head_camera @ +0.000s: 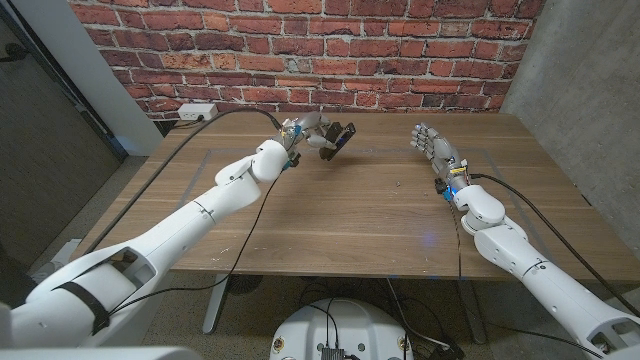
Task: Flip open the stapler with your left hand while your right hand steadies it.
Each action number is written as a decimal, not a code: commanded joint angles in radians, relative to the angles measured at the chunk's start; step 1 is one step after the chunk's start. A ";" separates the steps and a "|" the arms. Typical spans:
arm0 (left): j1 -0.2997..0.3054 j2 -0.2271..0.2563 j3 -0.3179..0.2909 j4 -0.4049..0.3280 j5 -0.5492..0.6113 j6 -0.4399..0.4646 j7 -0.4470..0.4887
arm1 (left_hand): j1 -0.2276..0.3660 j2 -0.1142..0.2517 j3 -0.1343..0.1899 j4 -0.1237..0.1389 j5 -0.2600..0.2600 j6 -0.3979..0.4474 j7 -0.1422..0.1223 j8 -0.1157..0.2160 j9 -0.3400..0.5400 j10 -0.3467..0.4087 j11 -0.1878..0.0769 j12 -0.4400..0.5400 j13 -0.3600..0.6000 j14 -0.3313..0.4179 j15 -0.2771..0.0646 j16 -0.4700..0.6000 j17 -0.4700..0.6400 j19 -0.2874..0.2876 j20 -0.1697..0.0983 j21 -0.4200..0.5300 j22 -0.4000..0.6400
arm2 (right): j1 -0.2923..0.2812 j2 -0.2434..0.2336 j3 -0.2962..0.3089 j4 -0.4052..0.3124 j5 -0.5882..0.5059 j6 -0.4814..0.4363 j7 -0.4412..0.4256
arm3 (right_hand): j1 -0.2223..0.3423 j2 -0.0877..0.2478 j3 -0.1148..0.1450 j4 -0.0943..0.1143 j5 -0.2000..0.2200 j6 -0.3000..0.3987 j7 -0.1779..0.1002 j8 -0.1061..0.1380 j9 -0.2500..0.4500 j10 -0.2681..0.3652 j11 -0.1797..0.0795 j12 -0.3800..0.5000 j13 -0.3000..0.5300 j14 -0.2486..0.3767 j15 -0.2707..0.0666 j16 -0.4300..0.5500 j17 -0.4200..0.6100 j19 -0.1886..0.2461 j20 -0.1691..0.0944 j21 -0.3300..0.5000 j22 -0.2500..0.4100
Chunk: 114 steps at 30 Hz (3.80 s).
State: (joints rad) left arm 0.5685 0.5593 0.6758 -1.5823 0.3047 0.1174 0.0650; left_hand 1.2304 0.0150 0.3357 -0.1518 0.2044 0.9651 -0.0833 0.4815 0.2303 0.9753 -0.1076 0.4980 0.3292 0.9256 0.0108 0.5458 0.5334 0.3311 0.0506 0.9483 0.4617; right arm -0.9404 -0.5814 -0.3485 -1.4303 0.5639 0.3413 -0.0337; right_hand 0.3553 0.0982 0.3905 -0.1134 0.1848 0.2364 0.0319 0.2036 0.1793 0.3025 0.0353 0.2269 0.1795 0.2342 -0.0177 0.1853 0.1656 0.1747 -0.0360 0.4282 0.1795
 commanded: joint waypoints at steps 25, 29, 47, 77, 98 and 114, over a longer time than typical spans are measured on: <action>-0.339 -0.037 0.155 0.096 -0.194 0.038 -0.423 | 0.071 0.061 0.020 0.002 -0.006 0.104 0.112 -0.002 0.007 0.112 -0.006 -0.015 0.085 0.165 -0.235 -0.024 0.073 -0.031 0.004 0.045 0.008 | -0.003 -0.091 -0.030 -0.128 -0.296 -0.036 -0.166 | 0.177 -0.015 0.027 -0.070 0.001 0.081 -0.032 0.011 0.006 0.062 -0.024 0.009 0.004 0.061 -0.019 0.004 0.001 0.053 -0.027 -0.016 0.002; -0.343 -0.044 0.156 0.103 -0.200 0.029 -0.425 | 0.072 0.060 0.022 0.002 -0.008 0.103 0.111 -0.004 0.009 0.114 -0.010 -0.017 0.088 0.165 -0.235 -0.028 0.074 -0.033 0.003 0.052 0.009 | -0.006 -0.097 -0.030 -0.142 -0.328 -0.033 -0.181 | 0.205 -0.031 0.023 -0.068 0.003 0.096 -0.035 0.011 0.007 0.086 -0.028 0.014 0.005 0.089 -0.012 0.008 0.003 0.063 -0.017 -0.017 0.004; -0.381 -0.092 0.176 0.183 -0.255 -0.008 -0.483 | 0.069 0.059 0.027 0.006 -0.012 0.100 0.111 -0.007 0.020 0.109 -0.004 -0.028 0.101 0.172 -0.234 -0.037 0.082 -0.050 0.003 0.073 0.008 | -0.033 -0.130 -0.026 -0.240 -0.499 -0.091 -0.276 | 0.270 -0.068 0.003 -0.062 0.013 0.136 -0.056 0.013 0.010 0.135 -0.049 0.025 0.009 0.137 -0.025 0.011 0.007 0.072 -0.003 -0.024 0.010; -0.432 -0.167 0.223 0.259 -0.265 -0.059 -0.526 | 0.065 0.060 0.034 0.009 -0.013 0.099 0.107 -0.014 0.034 0.108 -0.006 -0.040 0.124 0.168 -0.234 -0.049 0.100 -0.072 -0.001 0.106 0.004 | -0.067 -0.162 -0.011 -0.347 -0.624 -0.209 -0.328 | 0.256 -0.058 -0.042 -0.020 0.019 0.164 -0.053 0.011 0.011 0.191 -0.038 0.041 0.017 0.199 -0.051 0.045 0.039 0.048 0.053 -0.038 0.019; -0.406 -0.155 0.204 0.225 -0.266 -0.066 -0.486 | 0.064 0.057 0.040 0.008 -0.013 0.104 0.103 -0.021 0.035 0.113 -0.009 -0.046 0.138 0.168 -0.236 -0.059 0.111 -0.080 -0.004 0.126 -0.003 | -0.057 -0.172 -0.024 -0.365 -0.639 -0.248 -0.321 | 0.319 0.014 -0.109 -0.032 0.023 0.375 -0.085 0.052 0.016 0.467 -0.054 0.149 0.078 0.497 -0.153 0.354 0.259 0.168 0.028 0.035 0.055; -0.391 -0.135 0.213 0.196 -0.245 -0.091 -0.488 | 0.066 0.052 0.045 0.005 -0.015 0.113 0.098 -0.031 0.027 0.120 -0.016 -0.051 0.148 0.176 -0.239 -0.063 0.121 -0.083 -0.011 0.142 -0.012 | -0.066 -0.117 -0.021 -0.339 -0.682 -0.212 -0.430 | 0.448 0.084 -0.063 -0.027 0.001 0.772 -0.059 0.192 0.072 0.836 -0.057 0.360 0.212 0.717 -0.190 0.604 0.451 0.298 0.015 0.198 0.127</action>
State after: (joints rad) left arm 0.1652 0.4099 0.8806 -1.3626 0.0389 0.0480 -0.4250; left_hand 1.2369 0.0085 0.3511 -0.1669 0.1854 0.9794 -0.0516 0.4482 0.2561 1.0007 -0.0823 0.4438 0.4138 0.9435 0.0105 0.4861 0.6494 0.2511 0.0448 1.0839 0.4495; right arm -0.9975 -0.7454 -0.3710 -1.7888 -0.0865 0.1119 -0.3886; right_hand 0.7708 0.1742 0.3098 -0.1393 0.1884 0.8480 0.0486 0.3448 0.2145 1.1024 -0.0201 0.5603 0.3698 0.9233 -0.1224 0.7607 0.5884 0.4557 -0.0234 0.6066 0.2960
